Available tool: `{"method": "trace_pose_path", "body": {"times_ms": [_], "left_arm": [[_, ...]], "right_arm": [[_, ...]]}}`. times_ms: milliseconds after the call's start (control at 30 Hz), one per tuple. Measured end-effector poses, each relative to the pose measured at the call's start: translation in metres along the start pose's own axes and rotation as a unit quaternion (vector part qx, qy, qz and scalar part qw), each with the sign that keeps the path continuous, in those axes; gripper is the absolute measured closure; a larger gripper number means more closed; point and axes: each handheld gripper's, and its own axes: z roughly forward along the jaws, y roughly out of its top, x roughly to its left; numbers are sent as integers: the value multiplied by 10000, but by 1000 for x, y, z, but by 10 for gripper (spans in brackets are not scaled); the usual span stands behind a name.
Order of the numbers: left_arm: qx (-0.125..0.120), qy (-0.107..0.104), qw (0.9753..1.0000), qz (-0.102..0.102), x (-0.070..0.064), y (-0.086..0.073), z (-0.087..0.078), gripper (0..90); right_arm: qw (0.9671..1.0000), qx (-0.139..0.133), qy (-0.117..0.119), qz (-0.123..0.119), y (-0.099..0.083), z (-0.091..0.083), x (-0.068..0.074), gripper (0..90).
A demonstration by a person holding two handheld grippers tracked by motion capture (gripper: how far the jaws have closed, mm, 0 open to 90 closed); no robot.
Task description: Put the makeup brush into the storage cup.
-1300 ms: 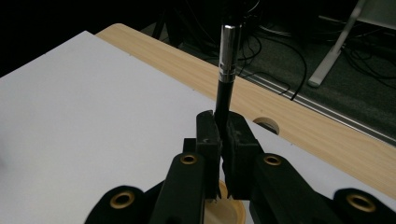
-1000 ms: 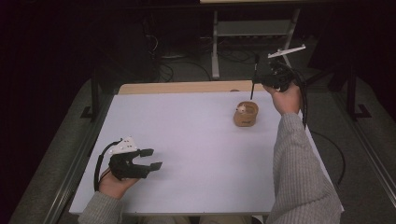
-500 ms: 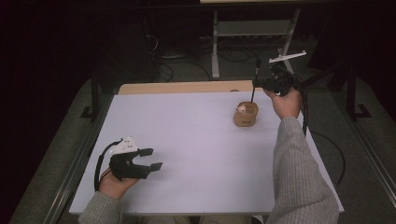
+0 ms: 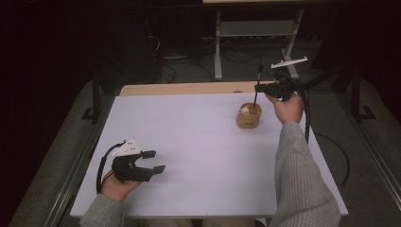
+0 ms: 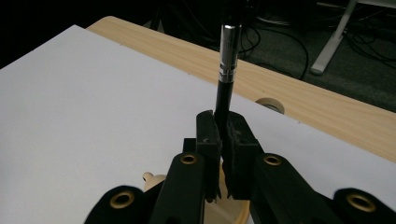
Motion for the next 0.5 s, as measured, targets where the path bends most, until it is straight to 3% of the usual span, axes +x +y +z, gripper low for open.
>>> {"method": "trace_pose_path", "body": {"times_ms": [500], "left_arm": [[-16,1,10000,-20,1,-1,1,308]], "right_arm": [[10000,-33,11,84,-12,7,-2,847]]}}
